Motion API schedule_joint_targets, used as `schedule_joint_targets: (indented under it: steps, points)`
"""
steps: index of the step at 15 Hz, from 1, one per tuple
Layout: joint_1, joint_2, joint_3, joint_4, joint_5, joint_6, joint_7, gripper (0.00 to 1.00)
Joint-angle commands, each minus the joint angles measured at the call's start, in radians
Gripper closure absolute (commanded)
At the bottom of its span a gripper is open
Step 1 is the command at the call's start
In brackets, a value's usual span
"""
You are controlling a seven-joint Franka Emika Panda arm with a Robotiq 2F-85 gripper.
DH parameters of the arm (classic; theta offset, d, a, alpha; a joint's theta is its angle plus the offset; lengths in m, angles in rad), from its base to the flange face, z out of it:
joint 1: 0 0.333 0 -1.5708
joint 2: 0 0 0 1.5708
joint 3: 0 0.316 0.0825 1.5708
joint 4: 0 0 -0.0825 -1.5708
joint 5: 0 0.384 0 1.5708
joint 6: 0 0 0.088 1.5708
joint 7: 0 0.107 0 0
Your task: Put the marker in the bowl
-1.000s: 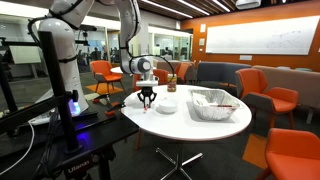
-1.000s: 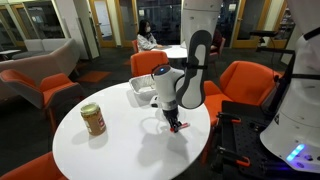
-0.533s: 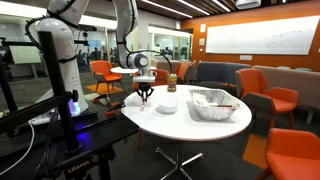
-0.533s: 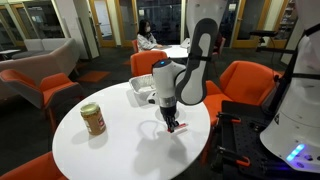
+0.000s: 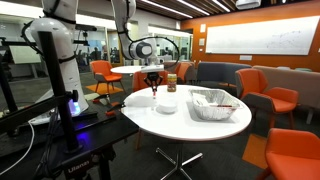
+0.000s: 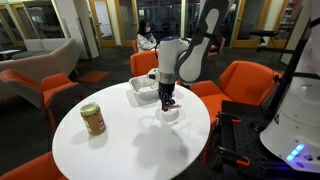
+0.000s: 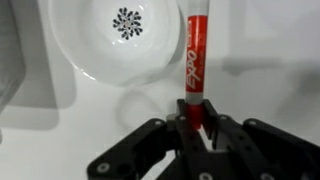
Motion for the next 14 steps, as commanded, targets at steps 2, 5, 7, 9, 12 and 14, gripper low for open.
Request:
schedule_joint_targets:
  steps: [2, 5, 7, 9, 12, 14]
  points:
    - [-0.133, 0.026, 0.118, 0.020, 0.137, 0.071, -0.175, 0.95]
    - [-0.189, 0.057, 0.148, 0.076, 0.185, 0.059, -0.254, 0.95]
    - [-0.212, 0.077, 0.143, 0.114, 0.197, 0.058, -0.283, 0.95]
    - [-0.197, 0.089, 0.097, 0.154, 0.167, 0.047, -0.286, 0.64]
    - [-0.197, 0.113, 0.086, 0.191, 0.160, 0.043, -0.302, 0.41]
    - [-0.249, 0.121, 0.162, 0.193, 0.210, 0.025, -0.330, 0.26]
